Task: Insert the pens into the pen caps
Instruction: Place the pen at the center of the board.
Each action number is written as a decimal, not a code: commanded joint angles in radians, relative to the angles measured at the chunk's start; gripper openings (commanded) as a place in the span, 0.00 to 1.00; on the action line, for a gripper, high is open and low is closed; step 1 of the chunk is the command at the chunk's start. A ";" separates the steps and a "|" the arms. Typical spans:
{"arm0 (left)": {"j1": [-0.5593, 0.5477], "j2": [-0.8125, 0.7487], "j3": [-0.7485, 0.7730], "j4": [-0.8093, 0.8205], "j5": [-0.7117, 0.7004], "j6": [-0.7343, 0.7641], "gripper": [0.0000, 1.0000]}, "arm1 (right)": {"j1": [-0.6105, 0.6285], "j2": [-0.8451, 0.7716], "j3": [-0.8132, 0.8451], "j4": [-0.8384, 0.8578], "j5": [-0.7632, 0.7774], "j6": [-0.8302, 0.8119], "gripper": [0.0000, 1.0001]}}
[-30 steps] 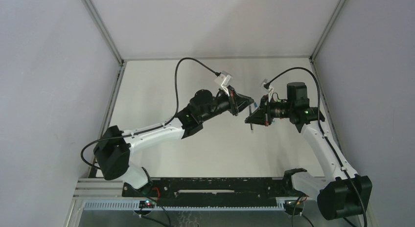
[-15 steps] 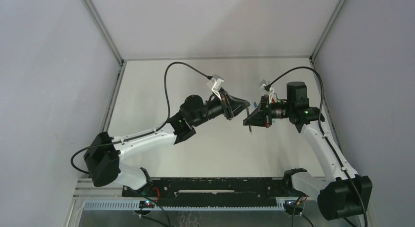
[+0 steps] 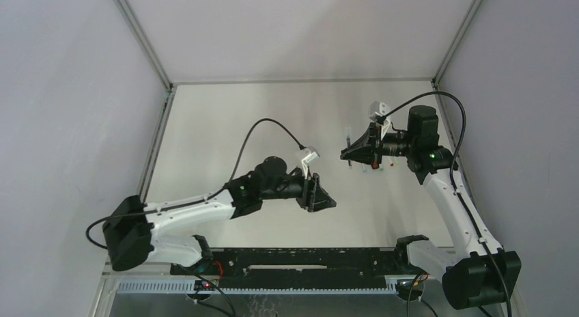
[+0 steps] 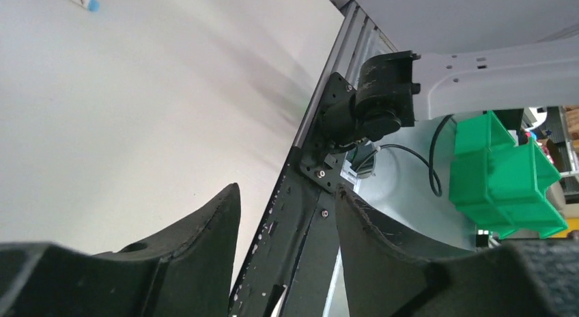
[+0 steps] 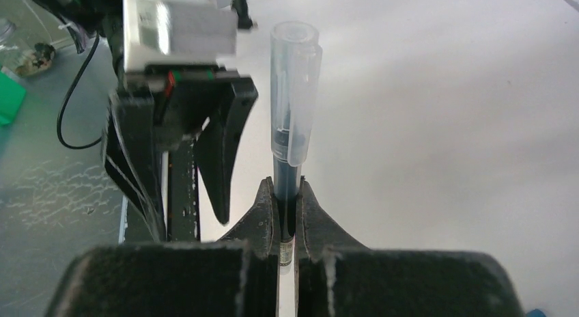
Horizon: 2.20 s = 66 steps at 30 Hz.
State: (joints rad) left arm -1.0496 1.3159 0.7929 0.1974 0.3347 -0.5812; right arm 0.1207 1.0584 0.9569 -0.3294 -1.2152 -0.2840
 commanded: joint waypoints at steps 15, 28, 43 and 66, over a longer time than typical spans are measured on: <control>0.094 -0.341 -0.205 0.367 0.001 0.271 0.83 | 0.002 -0.006 0.023 -0.265 -0.198 -0.405 0.03; 0.114 -0.289 -0.195 0.423 0.008 0.273 0.83 | -0.013 0.007 0.005 -0.282 -0.194 -0.440 0.06; 0.156 -0.365 -0.308 0.445 -0.110 0.285 0.83 | -0.050 0.158 0.005 -0.232 0.156 -0.309 0.12; 0.182 -0.411 -0.463 0.559 -0.192 0.259 0.83 | 0.120 0.650 0.115 -0.083 0.915 0.208 0.22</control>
State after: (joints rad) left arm -0.8772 0.9195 0.3489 0.6987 0.1593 -0.3313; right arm 0.2310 1.6787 1.0126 -0.4007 -0.4244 -0.1524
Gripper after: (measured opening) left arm 0.833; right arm 0.208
